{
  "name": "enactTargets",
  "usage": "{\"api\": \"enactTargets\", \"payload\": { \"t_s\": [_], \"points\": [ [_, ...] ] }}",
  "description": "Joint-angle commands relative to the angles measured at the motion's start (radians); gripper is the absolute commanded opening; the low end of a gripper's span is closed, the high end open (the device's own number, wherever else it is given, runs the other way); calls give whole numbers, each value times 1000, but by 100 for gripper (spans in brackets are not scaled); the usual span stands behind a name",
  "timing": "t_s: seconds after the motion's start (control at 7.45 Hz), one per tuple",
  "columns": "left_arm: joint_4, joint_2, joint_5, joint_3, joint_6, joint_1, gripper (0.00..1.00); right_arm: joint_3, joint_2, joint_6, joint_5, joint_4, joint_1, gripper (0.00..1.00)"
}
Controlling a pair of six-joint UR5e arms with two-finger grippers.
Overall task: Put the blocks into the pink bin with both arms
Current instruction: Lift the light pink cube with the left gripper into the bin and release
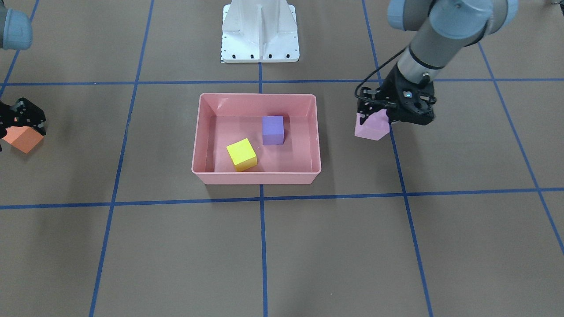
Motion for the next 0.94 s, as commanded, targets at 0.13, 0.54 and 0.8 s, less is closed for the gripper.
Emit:
{"api": "enactTargets", "payload": {
  "t_s": [0.13, 0.54, 0.8],
  "points": [
    [25, -217, 93, 125, -215, 128, 11, -123, -37, -181, 10, 80, 79, 100],
    [25, -227, 156, 142, -219, 153, 100, -134, -74, -292, 21, 86, 104, 100],
    [28, -223, 152, 126, -205, 146, 100, -105, -79, -319, 28, 113, 101, 100]
  ]
}}
